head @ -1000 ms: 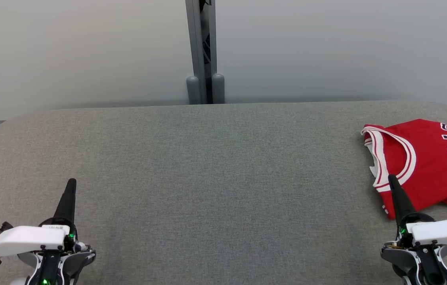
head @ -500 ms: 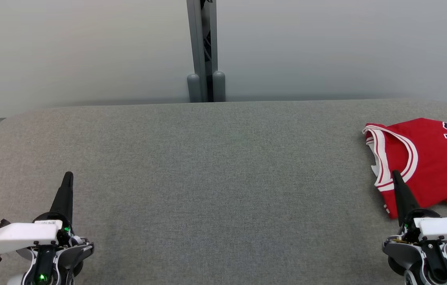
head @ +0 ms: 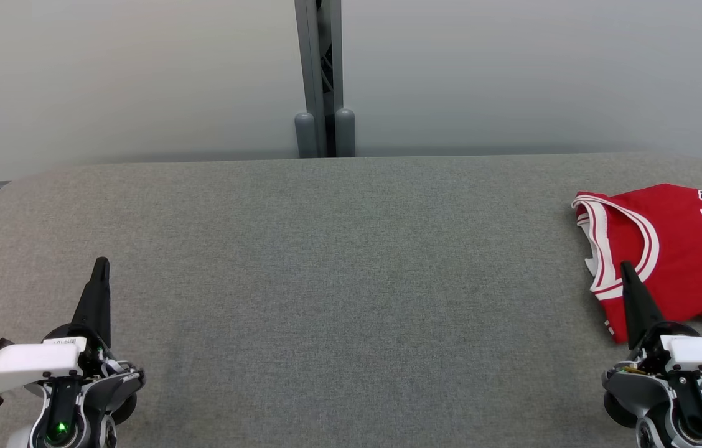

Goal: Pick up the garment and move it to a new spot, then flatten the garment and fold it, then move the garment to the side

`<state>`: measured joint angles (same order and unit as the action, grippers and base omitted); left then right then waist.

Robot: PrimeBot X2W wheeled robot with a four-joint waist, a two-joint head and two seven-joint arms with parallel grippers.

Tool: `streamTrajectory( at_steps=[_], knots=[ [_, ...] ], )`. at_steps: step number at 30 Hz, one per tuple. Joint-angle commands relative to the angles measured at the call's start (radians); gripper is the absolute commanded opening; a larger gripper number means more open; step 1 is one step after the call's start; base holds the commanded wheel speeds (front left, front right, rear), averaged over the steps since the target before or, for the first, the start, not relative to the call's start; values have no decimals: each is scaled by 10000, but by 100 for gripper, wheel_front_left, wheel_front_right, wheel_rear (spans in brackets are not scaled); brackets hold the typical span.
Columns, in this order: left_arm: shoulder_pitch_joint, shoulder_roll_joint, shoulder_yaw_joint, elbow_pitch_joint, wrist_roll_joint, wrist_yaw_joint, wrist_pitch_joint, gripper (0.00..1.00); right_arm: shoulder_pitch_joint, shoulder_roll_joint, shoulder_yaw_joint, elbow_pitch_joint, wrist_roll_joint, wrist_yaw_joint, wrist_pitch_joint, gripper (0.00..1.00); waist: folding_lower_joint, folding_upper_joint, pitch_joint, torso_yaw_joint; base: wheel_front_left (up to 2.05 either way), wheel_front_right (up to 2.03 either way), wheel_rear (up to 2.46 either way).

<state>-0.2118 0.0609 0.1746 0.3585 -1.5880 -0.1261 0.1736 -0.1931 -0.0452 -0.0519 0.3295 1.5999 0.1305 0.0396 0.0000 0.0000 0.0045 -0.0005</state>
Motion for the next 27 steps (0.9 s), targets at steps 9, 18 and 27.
streamTrajectory(
  at_steps=[9, 18, 27],
  knots=[
    [-186, 10, 96, 32, -102, -100, 69, 0, -80, -93, -30, 11, 168, 4, 45, 0, 0, 0, 8, 4, 0, 0, 0],
    [-188, 0, 114, 31, -77, -100, 81, 0, -80, -93, -29, 12, 168, 4, 44, 0, 0, 0, 8, 4, 0, 0, 0],
    [-192, -12, 130, 30, -56, -101, 97, 0, -79, -93, -30, 9, 168, 4, 43, 0, 0, 0, 8, 4, 0, 0, 0]
  ],
)
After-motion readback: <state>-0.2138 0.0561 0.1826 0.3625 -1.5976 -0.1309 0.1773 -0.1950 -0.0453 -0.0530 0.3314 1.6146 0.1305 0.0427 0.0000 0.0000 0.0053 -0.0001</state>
